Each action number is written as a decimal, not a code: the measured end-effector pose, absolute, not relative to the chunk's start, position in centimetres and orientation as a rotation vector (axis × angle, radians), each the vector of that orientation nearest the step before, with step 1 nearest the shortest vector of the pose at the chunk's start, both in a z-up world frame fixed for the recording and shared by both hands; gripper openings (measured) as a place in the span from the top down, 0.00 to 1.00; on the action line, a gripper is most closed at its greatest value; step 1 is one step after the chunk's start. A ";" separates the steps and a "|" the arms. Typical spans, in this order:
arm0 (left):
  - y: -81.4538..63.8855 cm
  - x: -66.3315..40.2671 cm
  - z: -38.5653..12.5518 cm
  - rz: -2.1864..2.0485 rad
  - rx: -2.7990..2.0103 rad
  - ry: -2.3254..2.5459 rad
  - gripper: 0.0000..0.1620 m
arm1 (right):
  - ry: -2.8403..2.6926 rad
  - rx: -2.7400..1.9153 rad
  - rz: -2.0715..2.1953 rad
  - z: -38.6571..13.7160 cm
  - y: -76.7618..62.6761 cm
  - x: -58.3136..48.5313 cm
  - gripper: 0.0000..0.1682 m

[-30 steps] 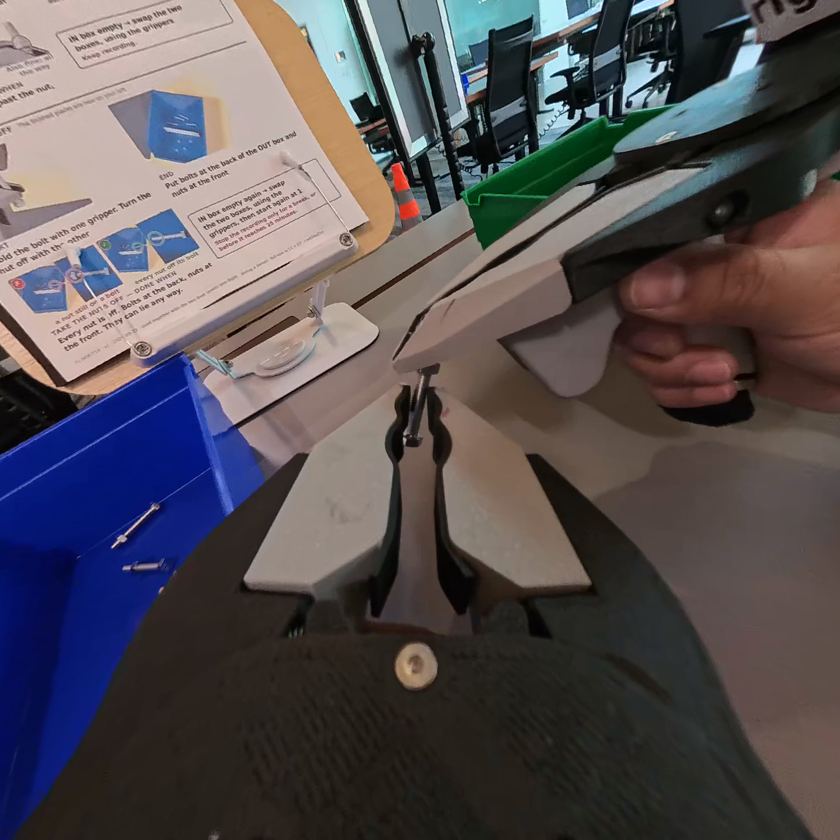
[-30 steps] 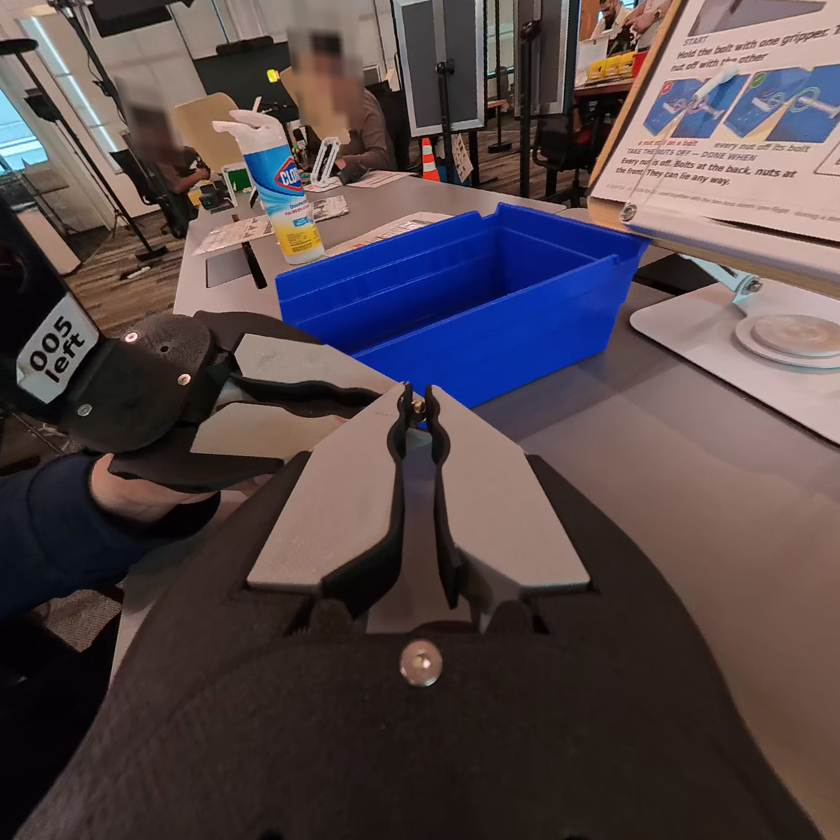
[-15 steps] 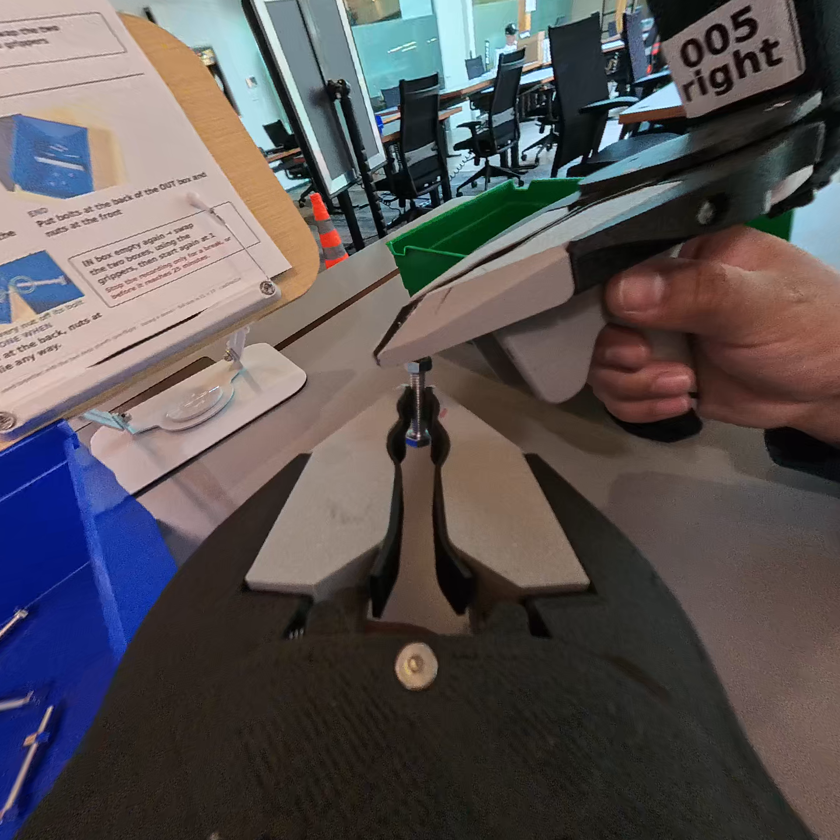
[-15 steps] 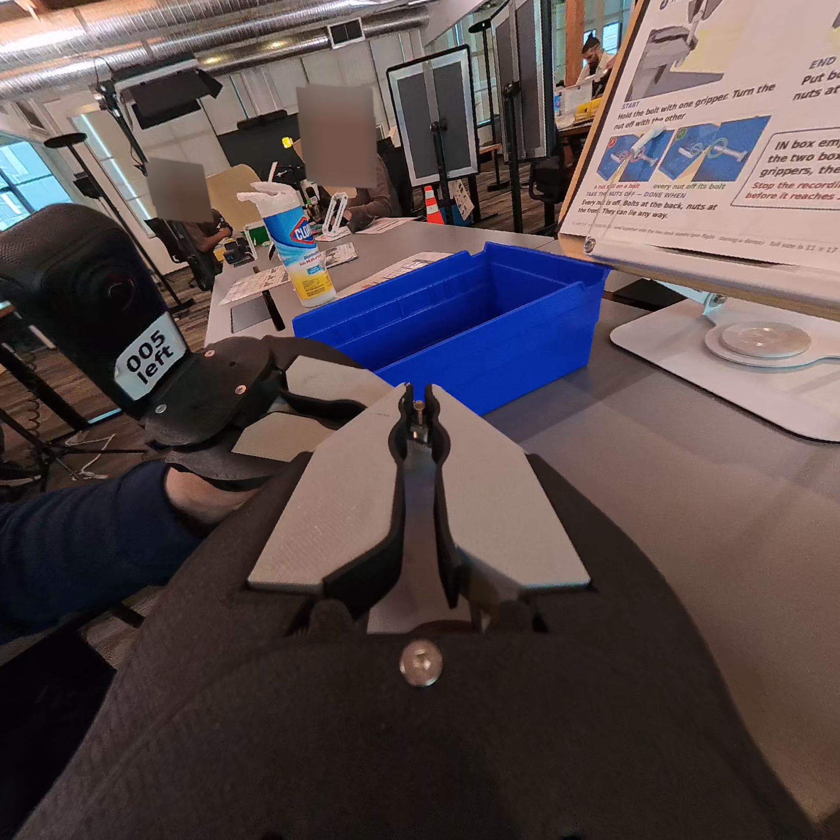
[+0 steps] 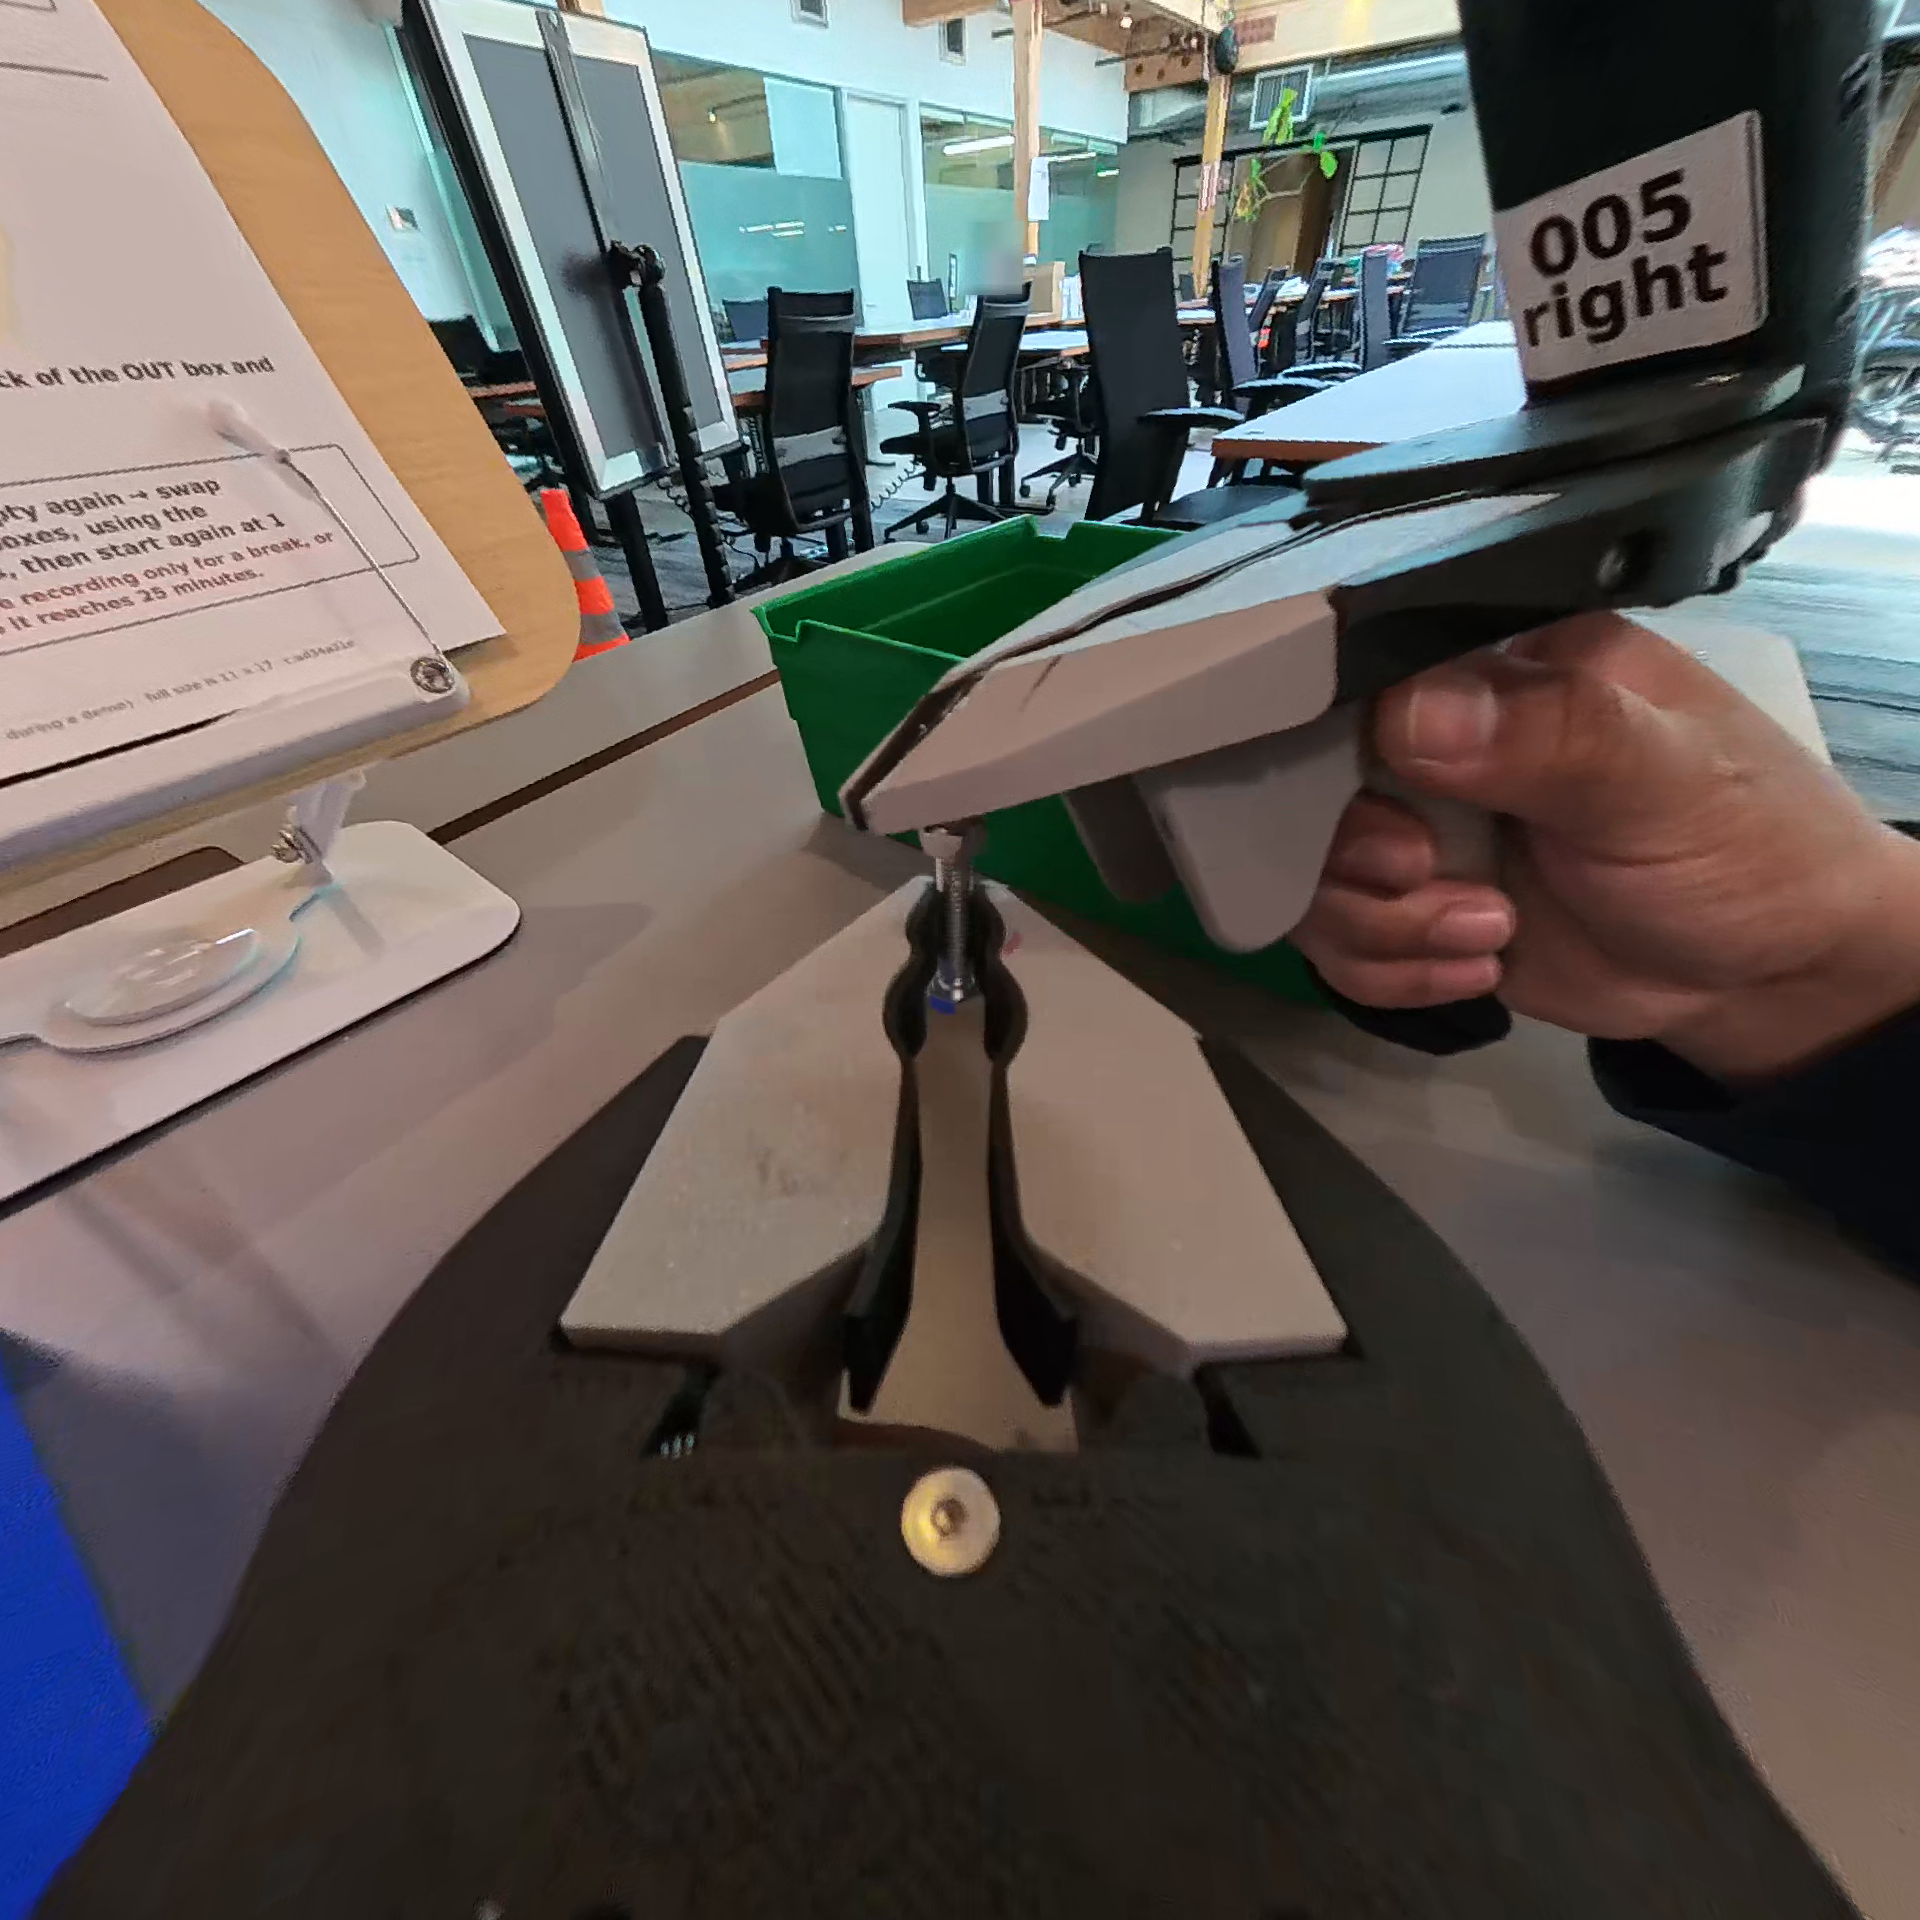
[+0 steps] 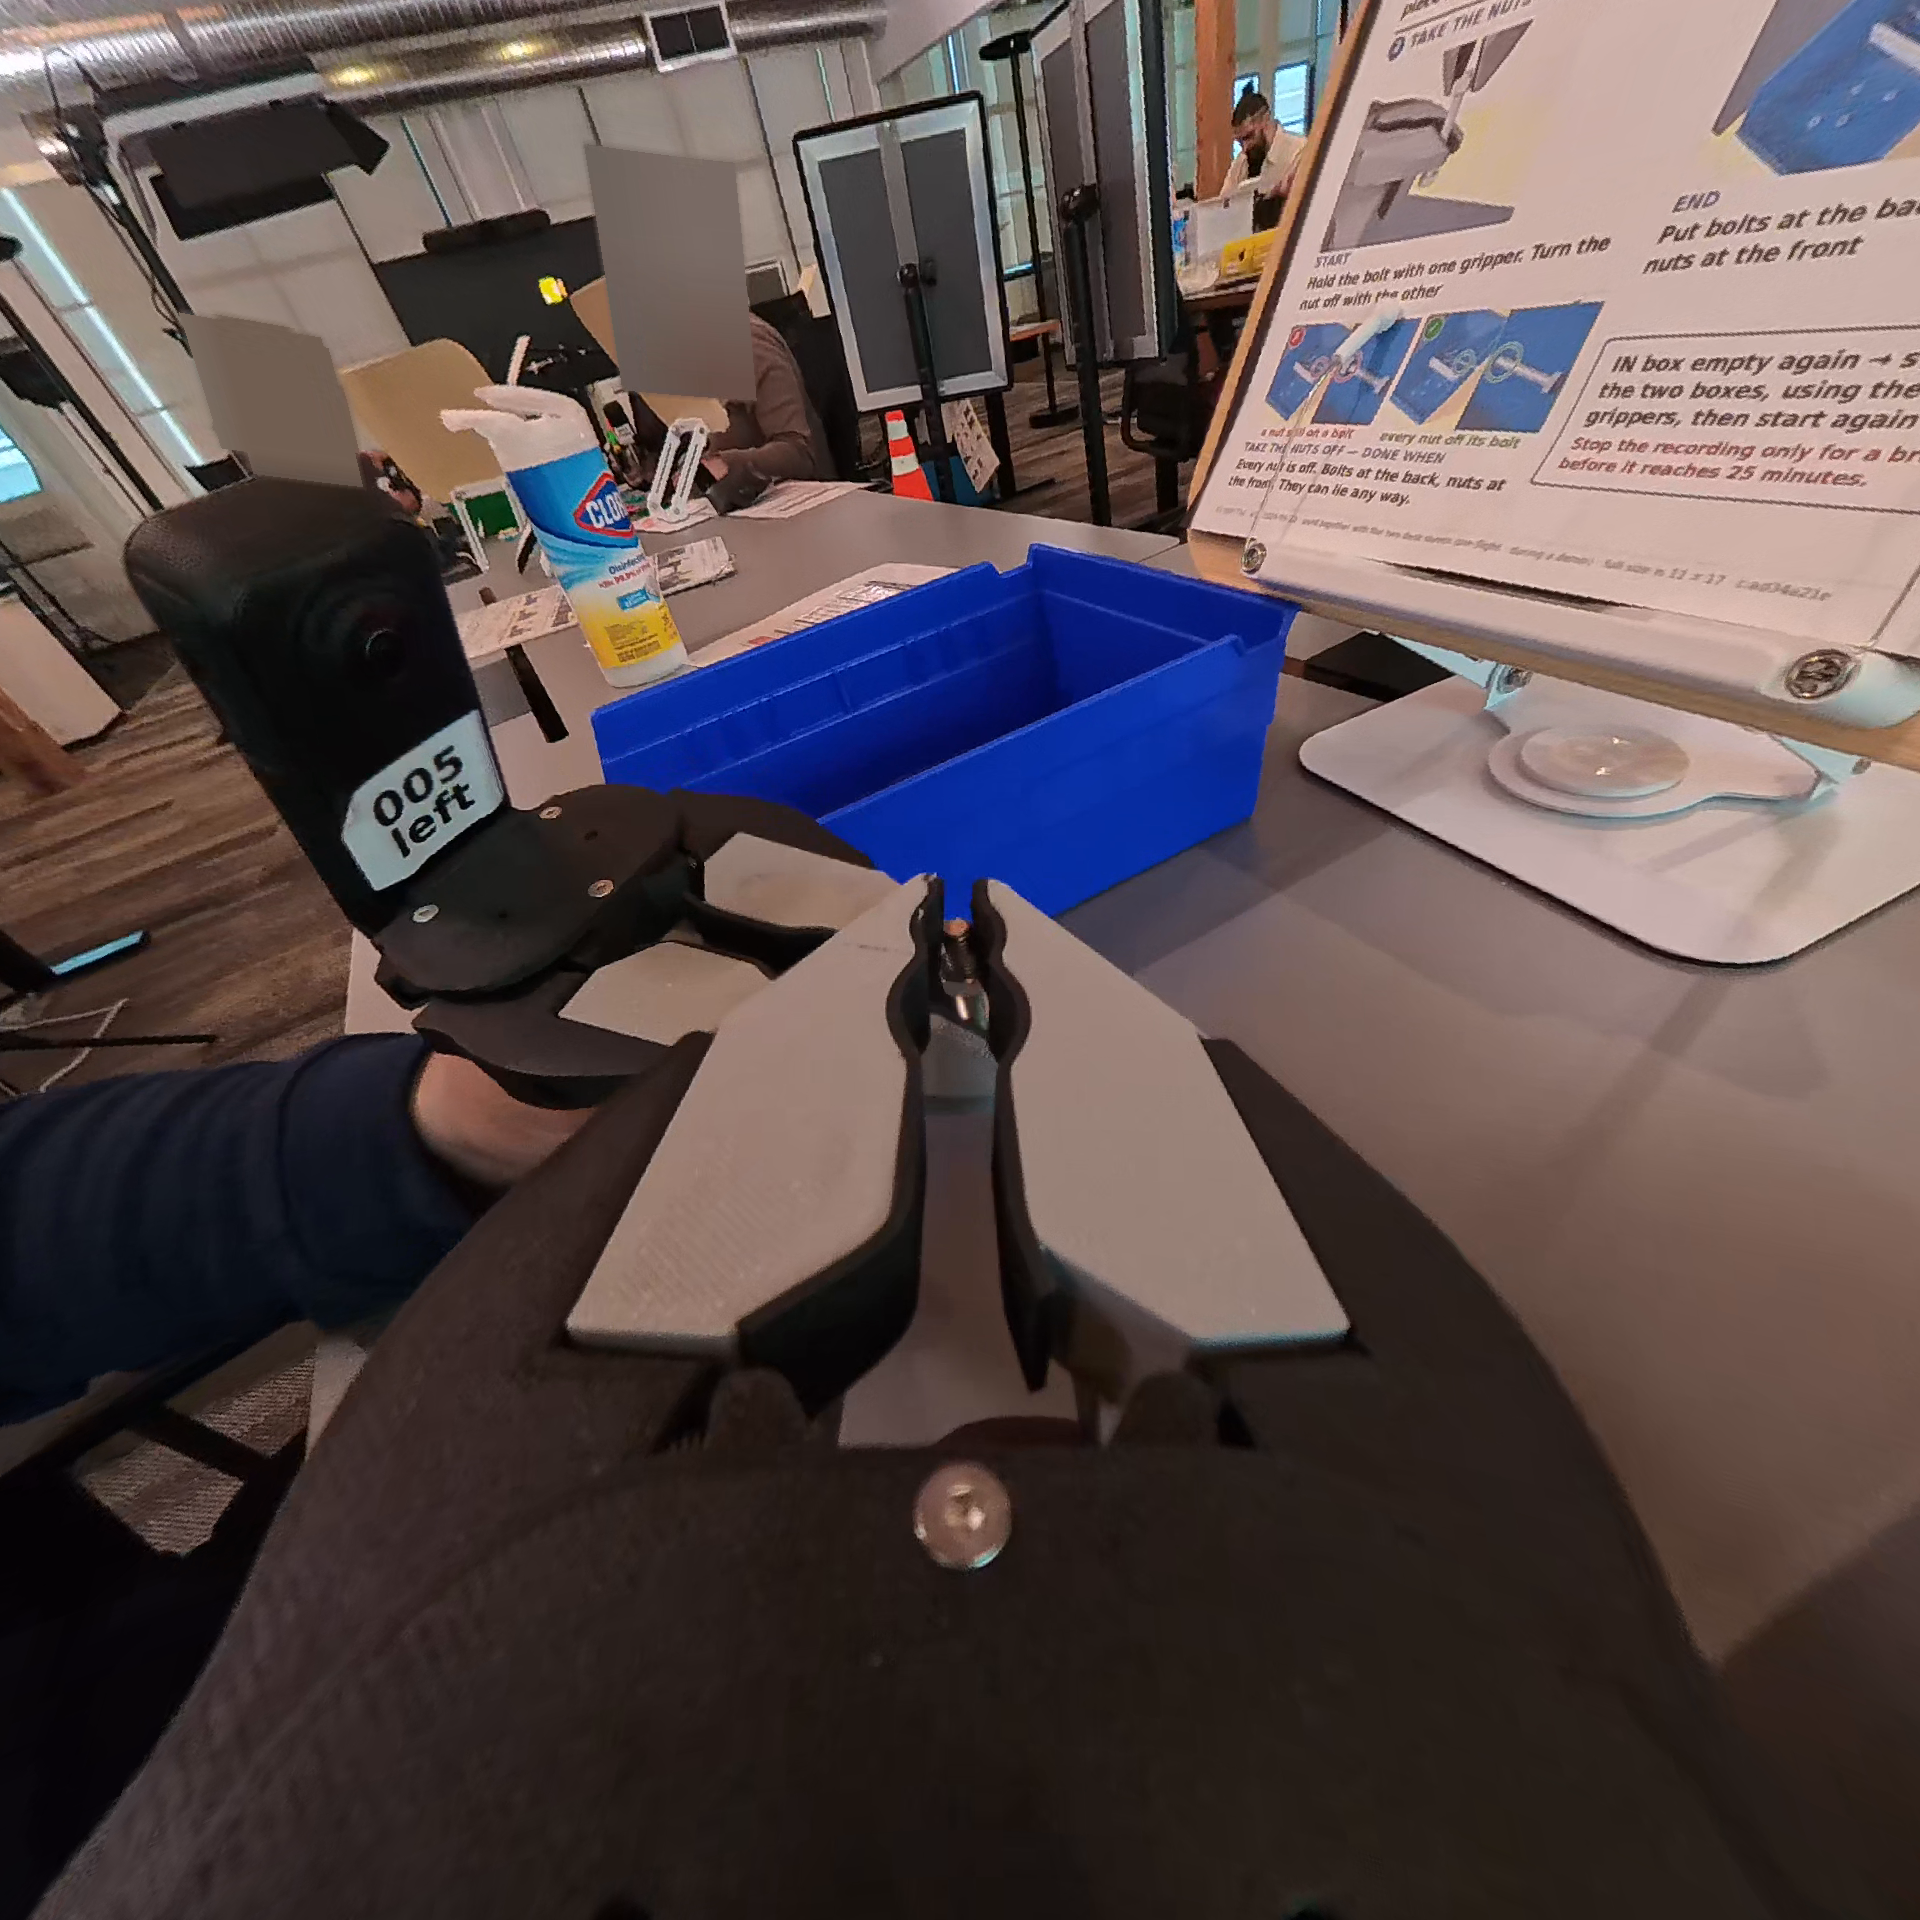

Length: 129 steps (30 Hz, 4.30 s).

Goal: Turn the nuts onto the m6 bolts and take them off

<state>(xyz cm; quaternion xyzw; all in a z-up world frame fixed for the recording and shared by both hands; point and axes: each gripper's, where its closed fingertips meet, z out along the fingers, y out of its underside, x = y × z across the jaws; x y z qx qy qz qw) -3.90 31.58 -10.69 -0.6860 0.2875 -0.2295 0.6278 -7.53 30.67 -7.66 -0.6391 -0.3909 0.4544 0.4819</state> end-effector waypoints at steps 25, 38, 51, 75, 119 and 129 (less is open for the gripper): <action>30.6 -4.7 -10.2 -0.511 -1.579 0.652 0.99 | -1.013 -1.524 1.035 -8.2 30.1 -8.0 0.83; 30.9 -6.4 -8.6 -0.508 -1.534 0.550 0.99 | -0.951 -1.411 1.195 -5.7 29.0 -7.5 0.85; 29.8 -4.6 -8.6 -0.510 -1.489 0.640 0.99 | -1.001 -1.409 1.257 -6.1 27.3 -9.1 0.78; 29.8 -4.5 -9.0 -0.484 -1.534 0.641 0.99 | -1.003 -1.410 1.242 -6.1 27.0 -9.6 0.74; 30.7 -6.4 -9.0 -0.444 -1.564 0.581 0.99 | -0.996 -1.392 1.153 -5.8 27.5 -8.8 0.78; 30.6 -6.2 -8.8 -0.390 -1.547 0.603 0.99 | -1.003 -1.399 1.147 -6.0 27.6 -8.8 0.77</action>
